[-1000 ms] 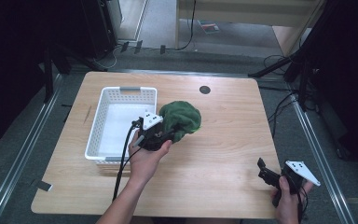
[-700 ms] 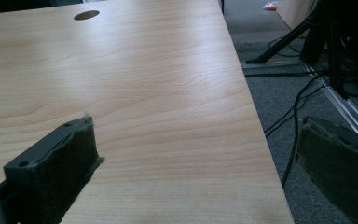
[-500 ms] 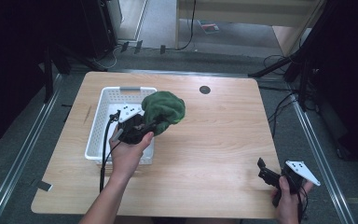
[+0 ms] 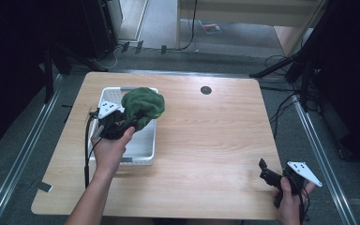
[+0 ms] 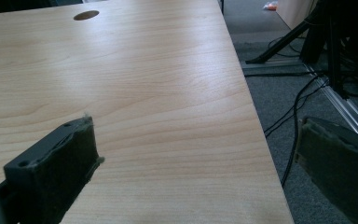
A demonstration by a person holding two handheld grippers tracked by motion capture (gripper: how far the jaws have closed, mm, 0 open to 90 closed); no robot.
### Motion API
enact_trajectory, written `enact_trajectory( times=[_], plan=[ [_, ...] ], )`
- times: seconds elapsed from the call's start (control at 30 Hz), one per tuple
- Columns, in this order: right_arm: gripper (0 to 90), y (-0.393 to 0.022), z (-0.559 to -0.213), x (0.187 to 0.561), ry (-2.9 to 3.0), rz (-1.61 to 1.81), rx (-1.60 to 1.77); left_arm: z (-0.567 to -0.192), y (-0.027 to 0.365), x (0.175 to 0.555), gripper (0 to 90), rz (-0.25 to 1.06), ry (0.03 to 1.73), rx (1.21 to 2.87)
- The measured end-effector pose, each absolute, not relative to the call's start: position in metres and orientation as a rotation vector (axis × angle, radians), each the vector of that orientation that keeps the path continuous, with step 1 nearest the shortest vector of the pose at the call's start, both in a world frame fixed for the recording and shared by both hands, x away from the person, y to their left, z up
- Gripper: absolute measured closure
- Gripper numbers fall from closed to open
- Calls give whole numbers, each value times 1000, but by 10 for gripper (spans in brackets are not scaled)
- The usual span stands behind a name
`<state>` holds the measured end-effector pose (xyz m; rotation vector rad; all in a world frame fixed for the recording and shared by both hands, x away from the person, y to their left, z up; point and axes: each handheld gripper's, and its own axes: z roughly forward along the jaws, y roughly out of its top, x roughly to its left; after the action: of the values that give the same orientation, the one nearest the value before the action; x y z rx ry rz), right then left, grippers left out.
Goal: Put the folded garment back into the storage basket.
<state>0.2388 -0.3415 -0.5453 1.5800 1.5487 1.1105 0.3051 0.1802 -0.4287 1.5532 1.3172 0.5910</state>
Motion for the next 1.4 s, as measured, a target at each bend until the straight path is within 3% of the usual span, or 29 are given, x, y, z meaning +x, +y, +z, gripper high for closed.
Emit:
enact_trajectory(
  times=[0.3,0.4,0.53,0.63,0.77,1.0,1.17,1.4],
  plan=[
    [0,-342,-545,239,1549,1108,1577,-459,216,334,620,576,1443,1609],
    [0,-341,-545,239,1548,1108,1579,-469,224,344,605,511,1486,1615],
    [0,-341,-545,239,1549,1107,1581,-479,224,352,494,486,1528,1690],
    [0,-342,-545,239,1549,1107,1578,-480,221,355,309,502,1549,1718],
    [0,-341,-545,239,1545,1110,1580,-473,219,353,187,488,1532,1694],
    [0,-341,-545,239,1548,1109,1579,-464,224,347,213,473,1539,1608],
    [0,-341,-545,239,1548,1107,1577,-463,221,346,300,474,1562,1619],
    [0,-342,-545,239,1546,1109,1586,-453,225,337,235,497,1515,1555]
  ],
)
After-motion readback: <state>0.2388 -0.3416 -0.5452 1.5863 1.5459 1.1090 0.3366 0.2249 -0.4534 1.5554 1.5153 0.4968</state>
